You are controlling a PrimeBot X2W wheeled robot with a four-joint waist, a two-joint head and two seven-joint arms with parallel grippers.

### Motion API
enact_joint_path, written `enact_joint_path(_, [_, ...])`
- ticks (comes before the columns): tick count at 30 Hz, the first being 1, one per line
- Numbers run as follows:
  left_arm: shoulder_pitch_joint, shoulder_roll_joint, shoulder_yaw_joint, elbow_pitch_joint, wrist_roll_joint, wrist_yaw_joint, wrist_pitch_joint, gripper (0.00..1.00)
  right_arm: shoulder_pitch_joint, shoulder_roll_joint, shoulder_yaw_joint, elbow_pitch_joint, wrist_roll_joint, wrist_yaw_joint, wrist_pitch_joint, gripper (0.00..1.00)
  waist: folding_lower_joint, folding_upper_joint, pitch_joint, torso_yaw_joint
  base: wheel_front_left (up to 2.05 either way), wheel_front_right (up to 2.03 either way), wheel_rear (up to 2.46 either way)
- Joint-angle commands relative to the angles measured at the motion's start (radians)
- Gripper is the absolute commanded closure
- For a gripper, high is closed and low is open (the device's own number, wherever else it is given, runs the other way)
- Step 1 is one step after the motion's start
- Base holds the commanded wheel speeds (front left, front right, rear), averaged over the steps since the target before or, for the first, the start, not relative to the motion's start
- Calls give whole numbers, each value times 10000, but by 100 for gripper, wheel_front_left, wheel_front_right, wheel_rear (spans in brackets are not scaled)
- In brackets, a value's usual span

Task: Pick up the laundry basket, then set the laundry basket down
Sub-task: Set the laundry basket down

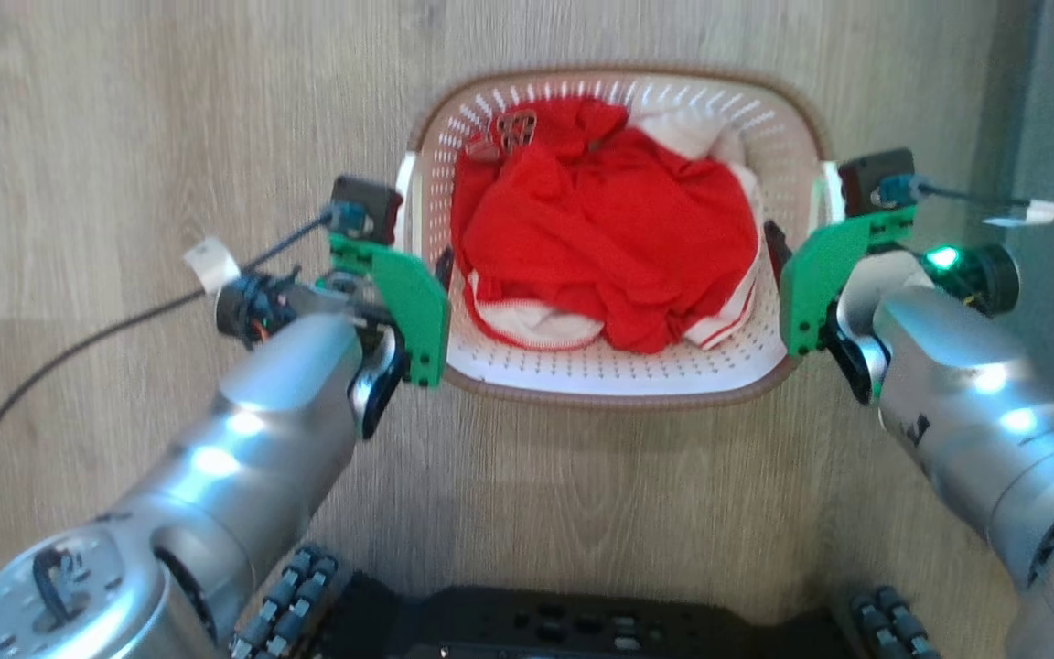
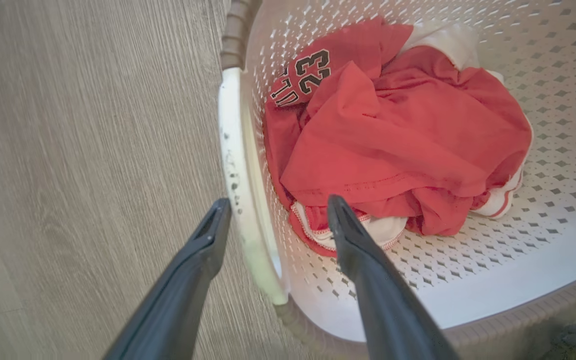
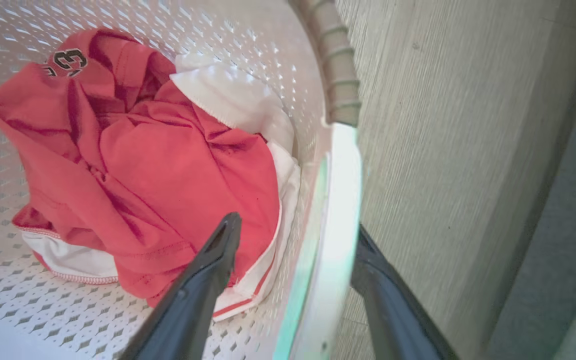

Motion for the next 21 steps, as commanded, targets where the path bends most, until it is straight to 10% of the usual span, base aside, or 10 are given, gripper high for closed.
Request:
enact_joint_path(1, [282, 162, 50, -16, 87, 52, -88, 0, 609, 86, -8, 22, 76, 71, 40, 0, 1, 0, -581, -63, 0, 0, 0])
enact_joint_path(21, [1942, 209, 620, 518, 892, 944, -1440, 0, 2420, 181, -688, -1275, 686, 71, -750, 0, 1, 0, -4876, -441, 0, 0, 0])
